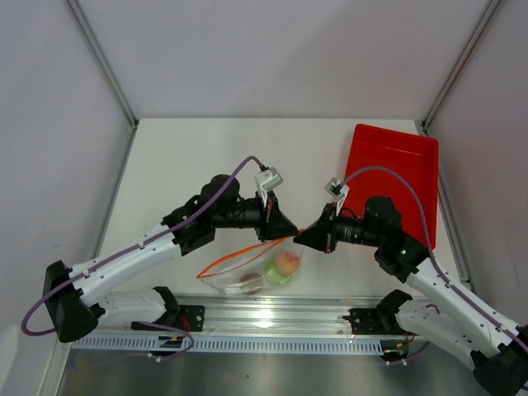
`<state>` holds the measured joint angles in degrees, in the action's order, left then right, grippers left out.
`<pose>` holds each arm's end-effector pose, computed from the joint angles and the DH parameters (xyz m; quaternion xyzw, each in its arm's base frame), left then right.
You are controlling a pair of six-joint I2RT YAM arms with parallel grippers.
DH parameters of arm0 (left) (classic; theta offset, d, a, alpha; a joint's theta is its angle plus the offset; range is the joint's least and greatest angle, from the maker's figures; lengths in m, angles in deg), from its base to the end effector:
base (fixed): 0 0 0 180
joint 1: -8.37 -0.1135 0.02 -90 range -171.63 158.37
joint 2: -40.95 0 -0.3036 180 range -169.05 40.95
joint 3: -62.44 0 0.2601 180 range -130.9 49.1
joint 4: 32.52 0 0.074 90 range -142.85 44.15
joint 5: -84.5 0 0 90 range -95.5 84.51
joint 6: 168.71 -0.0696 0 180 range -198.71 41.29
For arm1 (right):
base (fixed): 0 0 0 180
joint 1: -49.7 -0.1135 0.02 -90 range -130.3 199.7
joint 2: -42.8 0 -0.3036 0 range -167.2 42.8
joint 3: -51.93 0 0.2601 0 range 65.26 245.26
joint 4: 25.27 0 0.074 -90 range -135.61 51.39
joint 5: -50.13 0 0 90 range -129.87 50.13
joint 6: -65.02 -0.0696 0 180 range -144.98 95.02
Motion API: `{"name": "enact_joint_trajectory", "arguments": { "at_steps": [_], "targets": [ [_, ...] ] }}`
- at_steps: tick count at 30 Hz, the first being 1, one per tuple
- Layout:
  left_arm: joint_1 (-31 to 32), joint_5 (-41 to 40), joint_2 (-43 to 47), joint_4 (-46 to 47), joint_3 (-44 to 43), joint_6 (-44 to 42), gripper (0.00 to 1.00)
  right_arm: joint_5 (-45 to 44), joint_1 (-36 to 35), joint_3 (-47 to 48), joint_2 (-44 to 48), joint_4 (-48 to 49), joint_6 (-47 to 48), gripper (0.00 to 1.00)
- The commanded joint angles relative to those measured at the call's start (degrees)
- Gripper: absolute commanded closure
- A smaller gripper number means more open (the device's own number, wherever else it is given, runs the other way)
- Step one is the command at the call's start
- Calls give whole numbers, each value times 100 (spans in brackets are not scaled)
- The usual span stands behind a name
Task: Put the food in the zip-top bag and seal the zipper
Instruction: Zip the zipper food storage bag at the center of the board.
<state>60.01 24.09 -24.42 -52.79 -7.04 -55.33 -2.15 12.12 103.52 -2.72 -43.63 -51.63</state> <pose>0.1481 -0.2425 0.3707 0.3375 0.7121 -0.5156 0.3364 0.1262 0.1509 0.3302 -0.2721 0.7143 0.5288 0.3690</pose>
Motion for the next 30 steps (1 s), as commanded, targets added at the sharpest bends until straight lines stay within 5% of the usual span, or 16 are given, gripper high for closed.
{"name": "enact_joint_trajectory", "arguments": {
  "at_steps": [1, 16, 19, 23, 30],
  "targets": [
    [57, 39, 278, -123, 33, -123, 99, -273, 146, -20, 148, 264, -94, 100],
    [57, -216, 744, -492, 279, -263, 100, -282, 471, -3, 254, 36, -68, 100],
    [57, -269, 744, -484, 349, -246, 99, 270, 480, 102, 166, -17, 168, 100],
    [57, -181, 736, -449, 297, -228, 100, 904, 471, 768, -211, -1067, 1089, 59],
    [57, -128, 709, -431, 288, -228, 99, 1088, 428, 1069, -414, -1389, 1479, 56]
  ]
}}
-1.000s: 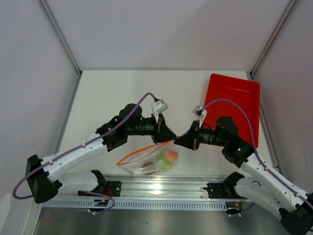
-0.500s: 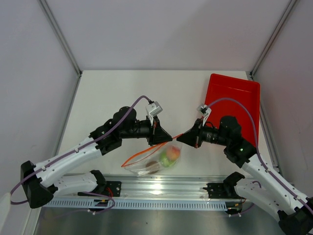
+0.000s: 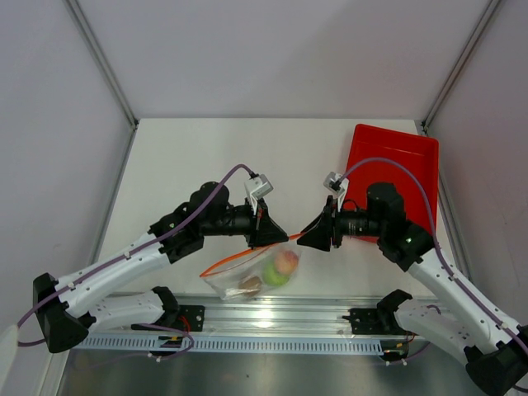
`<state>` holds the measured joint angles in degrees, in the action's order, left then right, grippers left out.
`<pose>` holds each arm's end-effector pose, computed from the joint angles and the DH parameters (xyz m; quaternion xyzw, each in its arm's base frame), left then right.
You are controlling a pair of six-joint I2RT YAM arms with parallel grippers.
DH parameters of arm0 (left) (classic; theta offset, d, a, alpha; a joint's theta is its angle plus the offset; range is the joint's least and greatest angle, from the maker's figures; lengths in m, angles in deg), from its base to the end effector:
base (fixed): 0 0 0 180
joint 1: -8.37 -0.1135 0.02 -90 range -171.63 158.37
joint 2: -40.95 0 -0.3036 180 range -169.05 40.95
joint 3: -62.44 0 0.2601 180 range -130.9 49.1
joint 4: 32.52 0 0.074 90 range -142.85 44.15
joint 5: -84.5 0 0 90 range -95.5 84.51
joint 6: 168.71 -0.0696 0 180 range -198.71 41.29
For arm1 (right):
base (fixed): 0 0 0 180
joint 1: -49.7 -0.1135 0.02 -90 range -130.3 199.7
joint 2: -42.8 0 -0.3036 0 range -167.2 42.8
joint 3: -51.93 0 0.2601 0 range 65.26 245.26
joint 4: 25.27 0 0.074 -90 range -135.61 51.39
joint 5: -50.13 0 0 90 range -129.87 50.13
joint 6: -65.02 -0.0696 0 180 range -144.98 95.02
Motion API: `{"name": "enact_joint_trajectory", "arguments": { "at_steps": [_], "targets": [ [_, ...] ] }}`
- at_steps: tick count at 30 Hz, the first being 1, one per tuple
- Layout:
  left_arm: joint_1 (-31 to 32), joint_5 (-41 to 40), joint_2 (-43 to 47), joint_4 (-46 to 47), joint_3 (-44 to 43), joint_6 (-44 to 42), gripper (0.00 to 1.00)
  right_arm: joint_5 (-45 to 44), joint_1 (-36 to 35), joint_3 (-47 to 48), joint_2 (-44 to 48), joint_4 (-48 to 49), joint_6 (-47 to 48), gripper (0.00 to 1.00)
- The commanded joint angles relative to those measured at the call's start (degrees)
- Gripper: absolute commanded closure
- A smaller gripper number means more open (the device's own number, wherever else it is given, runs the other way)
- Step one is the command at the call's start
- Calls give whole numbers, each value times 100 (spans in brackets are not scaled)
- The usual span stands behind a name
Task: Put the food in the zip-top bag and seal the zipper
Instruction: Zip the zipper food storage bag at the center of the board.
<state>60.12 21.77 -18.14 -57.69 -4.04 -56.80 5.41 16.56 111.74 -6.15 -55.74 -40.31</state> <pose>0.1306 -0.2171 0.3659 0.3364 0.7229 -0.4958 0.3443 0.1337 0.1463 0.3502 -0.3359 0.7108 0.5052 0.3559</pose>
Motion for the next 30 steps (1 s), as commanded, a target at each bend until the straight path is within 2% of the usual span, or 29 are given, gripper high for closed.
{"name": "enact_joint_trajectory", "arguments": {
  "at_steps": [1, 4, 7, 15, 19, 22, 26, 30],
  "targets": [
    [46, 112, 82, 50, -20, -82, 99, 437, -43, 265, -175, -168, 390, 58],
    [46, 130, 91, 23, -21, -99, 100, 438, -209, 318, -290, -221, 522, 63],
    [46, 139, 117, -3, -12, -117, 99, 245, -385, 362, -343, -186, 584, 74],
    [46, 200, 117, 6, 41, -126, 99, 17, -614, 423, -440, -37, 584, 76],
    [46, 191, 152, -29, 59, -134, 99, -334, -640, 441, -423, 25, 453, 100],
    [46, 148, 231, -47, 85, -135, 99, -747, -623, 380, -379, 42, 225, 100],
    [46, 121, 310, -12, 217, -126, 99, -538, -614, 72, -308, 700, -355, 100],
    [46, 68, 389, -29, 295, -91, 99, -809, -641, -7, -221, 649, -506, 100]
  ]
}}
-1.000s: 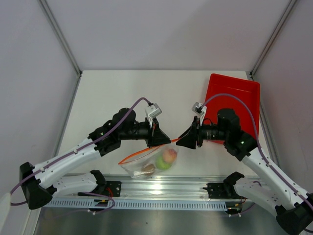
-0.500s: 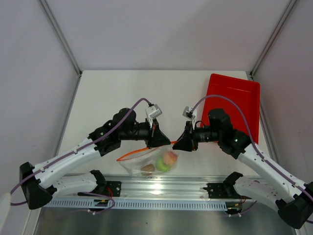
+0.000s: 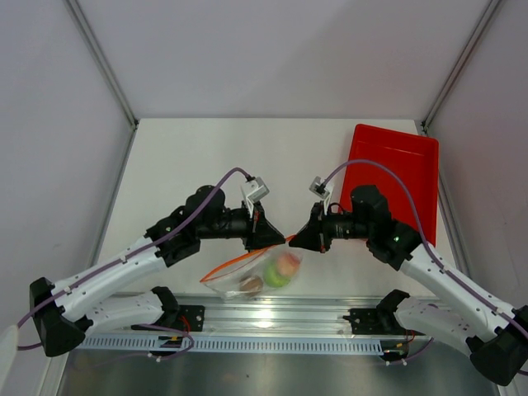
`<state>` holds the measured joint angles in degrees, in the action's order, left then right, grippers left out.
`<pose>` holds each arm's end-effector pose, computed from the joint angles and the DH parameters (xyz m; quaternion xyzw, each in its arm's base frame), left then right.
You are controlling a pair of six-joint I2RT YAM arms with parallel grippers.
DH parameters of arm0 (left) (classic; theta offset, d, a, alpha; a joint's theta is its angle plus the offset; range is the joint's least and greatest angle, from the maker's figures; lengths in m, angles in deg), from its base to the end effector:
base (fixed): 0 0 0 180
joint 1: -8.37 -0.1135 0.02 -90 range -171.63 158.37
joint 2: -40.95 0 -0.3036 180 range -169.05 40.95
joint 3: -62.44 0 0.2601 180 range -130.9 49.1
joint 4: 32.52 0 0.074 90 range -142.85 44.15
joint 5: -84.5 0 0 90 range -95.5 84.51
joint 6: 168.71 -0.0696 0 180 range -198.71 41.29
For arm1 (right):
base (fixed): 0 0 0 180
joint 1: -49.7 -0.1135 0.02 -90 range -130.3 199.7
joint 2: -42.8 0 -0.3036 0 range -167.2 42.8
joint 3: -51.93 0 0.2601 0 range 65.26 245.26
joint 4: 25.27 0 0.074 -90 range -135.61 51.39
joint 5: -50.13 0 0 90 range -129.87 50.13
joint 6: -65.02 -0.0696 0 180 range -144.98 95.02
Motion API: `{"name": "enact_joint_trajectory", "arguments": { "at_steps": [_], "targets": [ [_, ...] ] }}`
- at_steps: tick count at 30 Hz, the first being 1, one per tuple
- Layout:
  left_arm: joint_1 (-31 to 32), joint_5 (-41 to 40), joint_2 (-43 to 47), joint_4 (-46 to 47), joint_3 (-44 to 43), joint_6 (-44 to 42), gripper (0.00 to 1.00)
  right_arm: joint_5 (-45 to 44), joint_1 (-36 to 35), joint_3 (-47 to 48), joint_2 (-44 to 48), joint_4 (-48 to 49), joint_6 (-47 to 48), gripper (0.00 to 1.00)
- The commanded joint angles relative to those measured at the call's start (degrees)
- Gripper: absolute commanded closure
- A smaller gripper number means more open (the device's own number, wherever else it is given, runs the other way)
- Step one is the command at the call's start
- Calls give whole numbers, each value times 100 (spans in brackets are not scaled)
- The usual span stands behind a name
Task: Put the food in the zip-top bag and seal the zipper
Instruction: Zip the zipper food storage bag at the center of the board.
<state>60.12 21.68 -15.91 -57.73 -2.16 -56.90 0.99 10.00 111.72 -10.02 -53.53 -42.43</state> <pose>0.1245 -0.2093 0.3619 0.3367 0.7212 -0.4960 0.3471 0.1346 0.1709 0.3410 -0.3426 0.7211 0.5060 0.3266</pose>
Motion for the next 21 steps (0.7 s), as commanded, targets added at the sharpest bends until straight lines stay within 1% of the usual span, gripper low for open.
{"name": "enact_joint_trajectory", "arguments": {
  "at_steps": [1, 5, 8, 21],
  "targets": [
    [46, 42, 193, -25, 125, -71, 100, -438, 24, 4, 210, 376, -276, 100],
    [46, -63, 324, -51, 196, -27, 99, -973, 94, 47, 298, 43, -425, 100],
    [46, -186, 474, -113, 266, -18, 99, -1220, 182, 39, 351, -116, -557, 100],
    [46, -512, 992, -350, 407, 87, 99, -1616, 297, -14, 509, -371, -760, 100]
  ]
}}
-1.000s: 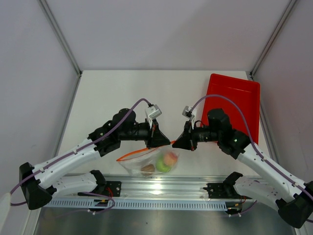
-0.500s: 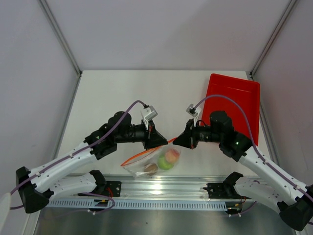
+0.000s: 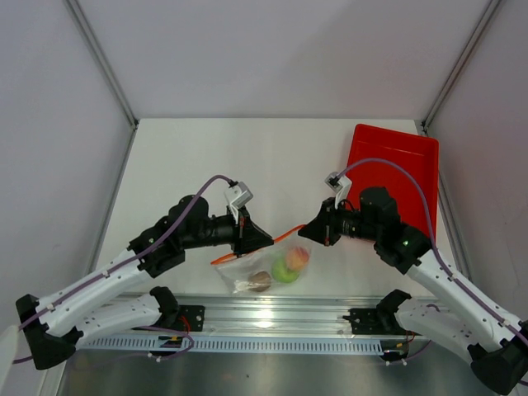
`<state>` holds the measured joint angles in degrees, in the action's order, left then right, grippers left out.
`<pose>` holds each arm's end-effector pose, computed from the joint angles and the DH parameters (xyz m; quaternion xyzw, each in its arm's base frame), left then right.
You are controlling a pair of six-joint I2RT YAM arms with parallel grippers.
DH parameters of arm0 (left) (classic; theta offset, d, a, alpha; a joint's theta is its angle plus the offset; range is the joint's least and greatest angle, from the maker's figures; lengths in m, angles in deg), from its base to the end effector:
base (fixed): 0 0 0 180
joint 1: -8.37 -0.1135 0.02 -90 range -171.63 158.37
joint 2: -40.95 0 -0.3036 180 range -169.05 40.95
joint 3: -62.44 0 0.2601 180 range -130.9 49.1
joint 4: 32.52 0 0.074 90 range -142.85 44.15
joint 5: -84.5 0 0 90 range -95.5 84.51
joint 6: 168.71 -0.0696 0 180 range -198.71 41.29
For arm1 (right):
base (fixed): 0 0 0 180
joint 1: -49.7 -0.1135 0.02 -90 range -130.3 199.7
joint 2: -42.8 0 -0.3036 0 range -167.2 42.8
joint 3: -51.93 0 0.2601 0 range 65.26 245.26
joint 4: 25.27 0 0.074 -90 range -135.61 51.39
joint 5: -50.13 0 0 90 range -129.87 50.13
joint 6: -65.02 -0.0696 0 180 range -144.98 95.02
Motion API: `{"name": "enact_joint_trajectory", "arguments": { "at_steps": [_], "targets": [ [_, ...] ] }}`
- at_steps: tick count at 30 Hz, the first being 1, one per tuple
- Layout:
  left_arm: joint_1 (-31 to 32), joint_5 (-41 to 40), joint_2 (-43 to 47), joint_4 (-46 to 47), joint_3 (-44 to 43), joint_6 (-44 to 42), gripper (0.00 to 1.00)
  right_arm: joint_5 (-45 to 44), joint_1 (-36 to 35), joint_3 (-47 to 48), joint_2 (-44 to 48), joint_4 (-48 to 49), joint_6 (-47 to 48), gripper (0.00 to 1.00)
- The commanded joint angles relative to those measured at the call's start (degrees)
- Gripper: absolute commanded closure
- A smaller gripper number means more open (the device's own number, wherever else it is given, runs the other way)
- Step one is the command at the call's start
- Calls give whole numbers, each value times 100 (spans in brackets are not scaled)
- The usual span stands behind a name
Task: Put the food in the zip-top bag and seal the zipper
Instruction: Zip the zipper food storage bag at the center of the board.
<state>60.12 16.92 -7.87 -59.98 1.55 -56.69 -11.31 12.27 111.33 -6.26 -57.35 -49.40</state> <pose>0.1078 -0.1796 0.3597 0.3140 0.7239 -0.4805 0.3827 0.1405 0.1495 0.3395 -0.2284 0.7813 0.4546 0.3615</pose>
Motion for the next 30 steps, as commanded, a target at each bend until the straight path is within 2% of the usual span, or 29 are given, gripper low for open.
{"name": "enact_joint_trajectory", "arguments": {
  "at_steps": [1, 14, 30],
  "targets": [
    [46, -70, 241, -177, 44, 57, 99, -412, 78, 17, 142, 2, -71, 100],
    [46, -325, 592, -362, 220, 171, 99, -957, 227, 43, 441, -384, -53, 100],
    [37, -1599, 1383, -1258, 176, 215, 99, -1221, 430, 52, 634, -639, -80, 100]
  ]
}}
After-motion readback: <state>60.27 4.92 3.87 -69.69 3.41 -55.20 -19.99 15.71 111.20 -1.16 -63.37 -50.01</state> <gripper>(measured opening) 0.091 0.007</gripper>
